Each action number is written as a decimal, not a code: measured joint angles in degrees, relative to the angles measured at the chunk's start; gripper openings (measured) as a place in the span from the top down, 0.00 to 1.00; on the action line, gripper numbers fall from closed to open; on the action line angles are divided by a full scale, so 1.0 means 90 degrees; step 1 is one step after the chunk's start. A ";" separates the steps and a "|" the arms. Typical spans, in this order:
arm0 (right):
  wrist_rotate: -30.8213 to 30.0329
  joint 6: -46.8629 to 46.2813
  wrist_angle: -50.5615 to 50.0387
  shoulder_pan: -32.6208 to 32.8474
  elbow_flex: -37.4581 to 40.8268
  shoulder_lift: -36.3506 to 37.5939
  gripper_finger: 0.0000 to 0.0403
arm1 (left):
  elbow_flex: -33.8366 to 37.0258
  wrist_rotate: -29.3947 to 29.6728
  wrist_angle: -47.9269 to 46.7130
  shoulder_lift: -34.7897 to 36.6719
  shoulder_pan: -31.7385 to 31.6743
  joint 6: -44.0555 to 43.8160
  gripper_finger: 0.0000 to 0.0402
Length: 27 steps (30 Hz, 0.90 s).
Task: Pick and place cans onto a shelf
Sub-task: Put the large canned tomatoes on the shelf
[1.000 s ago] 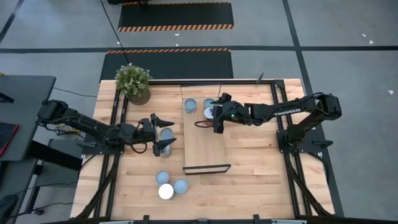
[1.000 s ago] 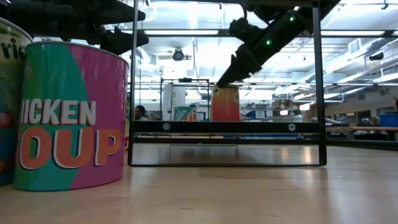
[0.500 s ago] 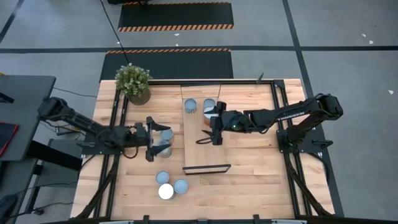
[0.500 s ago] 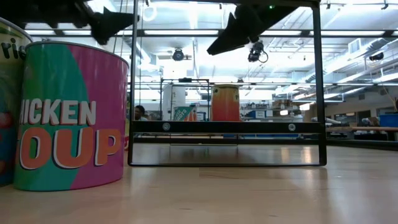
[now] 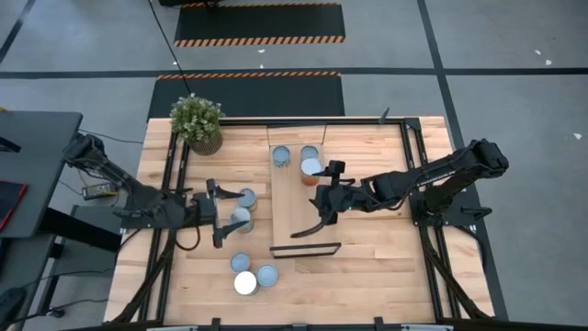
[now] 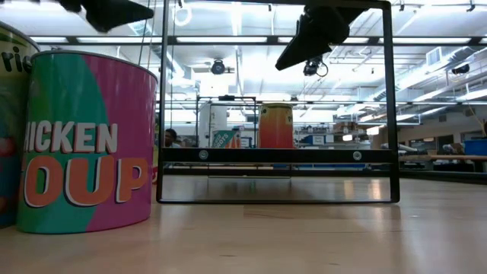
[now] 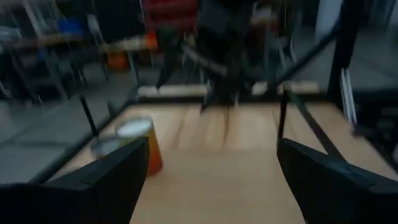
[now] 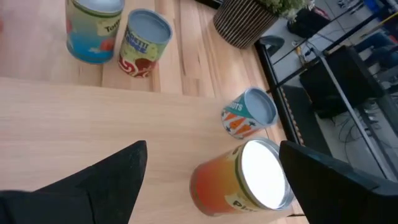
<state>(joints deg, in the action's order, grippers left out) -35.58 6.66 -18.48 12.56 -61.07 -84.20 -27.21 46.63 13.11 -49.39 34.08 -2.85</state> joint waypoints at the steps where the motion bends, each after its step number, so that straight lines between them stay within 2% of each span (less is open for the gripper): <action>1: -0.0042 -0.0012 -0.0003 0.0027 -0.0001 0.0000 0.07 | -0.0321 -0.0007 -0.0766 -0.0011 0.0008 -0.0329 0.11; 5: -0.0121 -0.0073 -0.0136 0.0120 -0.0001 0.0000 0.07 | -0.1316 -0.0296 -0.3621 -0.0154 -0.0018 -0.2203 0.11; 8: -0.0215 -0.0100 -0.0289 0.0187 -0.0001 0.0000 0.07 | -0.1612 -0.0869 -0.4822 -0.0269 -0.0017 -0.3492 0.12; 11: -0.0564 -0.0121 -0.0375 0.0253 -0.0001 0.0000 0.07 | -0.1621 -0.1460 -0.5387 -0.0393 -0.0013 -0.4336 0.14; 14: -0.0722 -0.0119 -0.0389 0.0307 -0.0001 0.0001 0.07 | -0.1621 -0.1659 -0.5733 -0.0630 -0.0012 -0.4825 0.16; 21: -0.0738 -0.0091 -0.0653 0.0333 -0.0001 0.0073 0.07 | -0.1618 -0.2023 -0.5826 -0.1133 -0.0017 -0.4846 0.17; 27: -0.0713 -0.0109 -0.0789 0.0335 -0.0001 0.0419 0.07 | -0.1618 -0.2149 -0.5827 -0.1161 -0.0017 -0.4781 0.17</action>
<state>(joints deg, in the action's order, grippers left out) -42.00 5.67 -25.58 15.57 -61.08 -80.44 -41.78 27.29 -39.33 -59.83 33.93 -45.88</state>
